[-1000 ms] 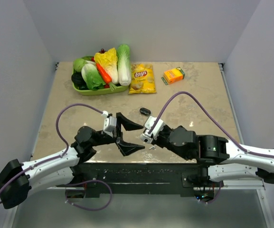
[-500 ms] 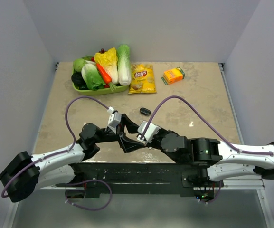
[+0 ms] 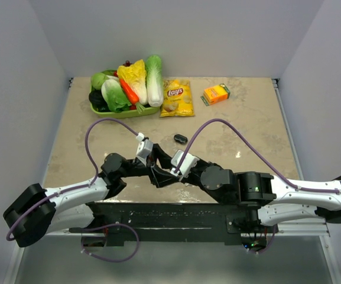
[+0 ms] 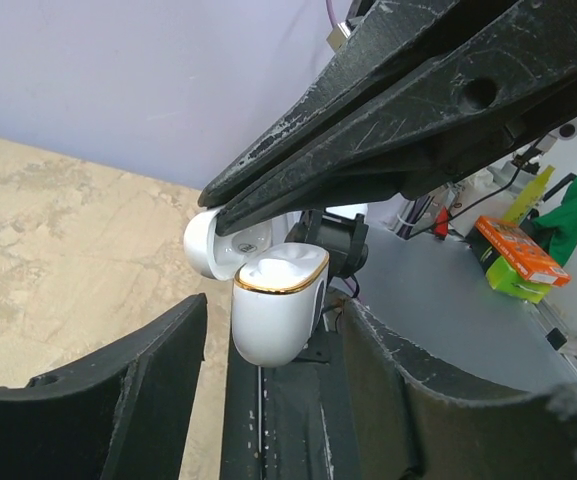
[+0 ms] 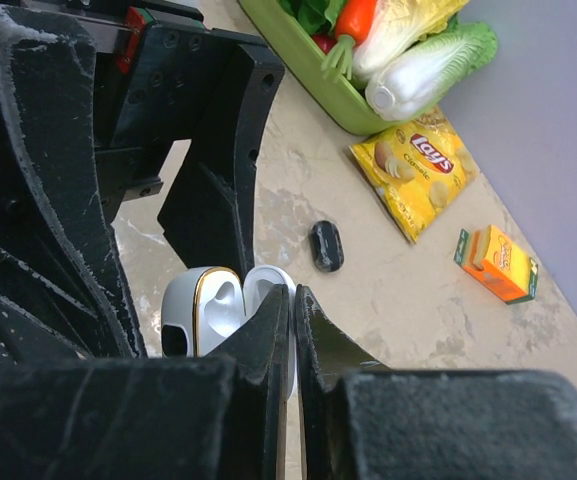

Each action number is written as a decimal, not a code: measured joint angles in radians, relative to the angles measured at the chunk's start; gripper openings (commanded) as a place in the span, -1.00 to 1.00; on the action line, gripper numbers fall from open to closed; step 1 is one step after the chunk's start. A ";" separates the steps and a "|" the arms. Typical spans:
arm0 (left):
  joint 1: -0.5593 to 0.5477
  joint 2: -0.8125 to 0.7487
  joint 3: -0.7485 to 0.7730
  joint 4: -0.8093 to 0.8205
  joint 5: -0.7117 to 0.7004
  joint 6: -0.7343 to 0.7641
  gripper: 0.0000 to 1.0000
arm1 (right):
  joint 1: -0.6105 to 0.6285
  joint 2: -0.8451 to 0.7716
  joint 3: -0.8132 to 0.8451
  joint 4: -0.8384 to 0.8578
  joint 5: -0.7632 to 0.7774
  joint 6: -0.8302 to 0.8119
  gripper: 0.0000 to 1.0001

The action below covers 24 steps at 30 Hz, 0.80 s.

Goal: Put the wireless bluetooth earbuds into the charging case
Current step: Adjust the charging case.

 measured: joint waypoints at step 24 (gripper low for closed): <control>0.000 0.034 -0.002 0.088 0.020 -0.024 -0.38 | 0.003 0.002 -0.011 0.023 -0.034 0.001 -1.00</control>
